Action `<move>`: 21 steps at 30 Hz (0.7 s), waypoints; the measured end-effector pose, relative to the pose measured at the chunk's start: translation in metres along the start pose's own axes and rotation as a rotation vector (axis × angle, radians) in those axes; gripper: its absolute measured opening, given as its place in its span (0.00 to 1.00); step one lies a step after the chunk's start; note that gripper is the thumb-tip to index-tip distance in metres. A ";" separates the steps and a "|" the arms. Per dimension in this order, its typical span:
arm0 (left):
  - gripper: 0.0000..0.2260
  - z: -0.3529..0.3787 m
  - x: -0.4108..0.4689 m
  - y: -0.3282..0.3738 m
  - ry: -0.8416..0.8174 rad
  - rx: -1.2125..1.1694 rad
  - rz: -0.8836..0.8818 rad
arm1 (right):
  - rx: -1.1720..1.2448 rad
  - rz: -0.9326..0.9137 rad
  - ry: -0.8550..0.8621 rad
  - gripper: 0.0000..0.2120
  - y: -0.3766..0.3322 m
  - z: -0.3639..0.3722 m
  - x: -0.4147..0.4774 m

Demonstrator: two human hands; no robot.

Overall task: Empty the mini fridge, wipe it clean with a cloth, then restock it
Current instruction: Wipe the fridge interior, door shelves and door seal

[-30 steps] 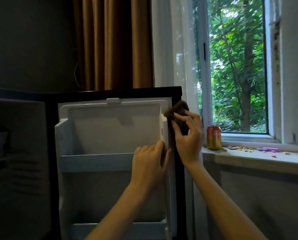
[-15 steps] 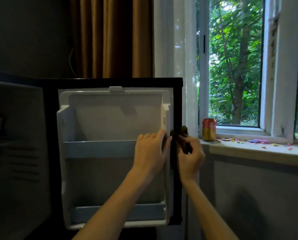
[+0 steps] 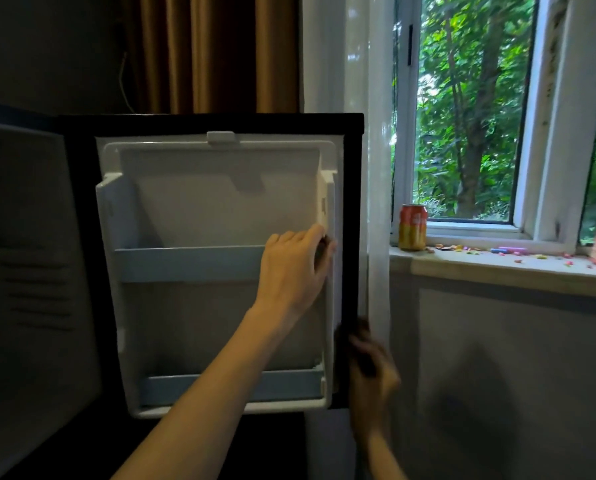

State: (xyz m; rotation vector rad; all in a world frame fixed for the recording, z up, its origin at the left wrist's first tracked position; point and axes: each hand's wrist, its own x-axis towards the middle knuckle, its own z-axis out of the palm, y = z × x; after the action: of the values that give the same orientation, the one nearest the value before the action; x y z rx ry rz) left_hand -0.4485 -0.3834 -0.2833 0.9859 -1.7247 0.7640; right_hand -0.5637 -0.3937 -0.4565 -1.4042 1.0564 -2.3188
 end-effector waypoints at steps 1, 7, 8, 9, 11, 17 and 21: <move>0.10 -0.001 0.000 0.000 -0.004 -0.007 -0.005 | 0.000 0.059 -0.022 0.29 0.007 -0.008 -0.017; 0.13 -0.005 -0.001 0.001 -0.031 -0.019 -0.020 | -0.087 0.052 0.102 0.15 -0.034 0.014 0.039; 0.13 -0.005 -0.001 0.001 -0.035 -0.018 -0.021 | -0.028 -0.008 0.101 0.18 -0.060 0.026 0.062; 0.13 -0.004 -0.001 0.001 -0.040 -0.019 -0.022 | 0.014 -0.077 0.080 0.19 -0.079 0.036 0.087; 0.14 -0.004 -0.001 0.001 -0.040 -0.022 -0.028 | -0.002 -0.158 0.054 0.16 -0.124 0.057 0.141; 0.14 -0.006 -0.003 0.000 -0.041 -0.038 -0.026 | -0.048 -0.187 0.037 0.17 -0.190 0.079 0.216; 0.16 -0.007 -0.003 0.000 -0.068 -0.038 -0.032 | -0.067 -0.238 0.073 0.16 -0.146 0.066 0.176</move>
State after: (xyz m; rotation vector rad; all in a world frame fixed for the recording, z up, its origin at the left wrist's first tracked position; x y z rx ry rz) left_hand -0.4454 -0.3766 -0.2834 1.0212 -1.7712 0.6819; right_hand -0.5747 -0.4128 -0.2197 -1.5587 1.0470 -2.5397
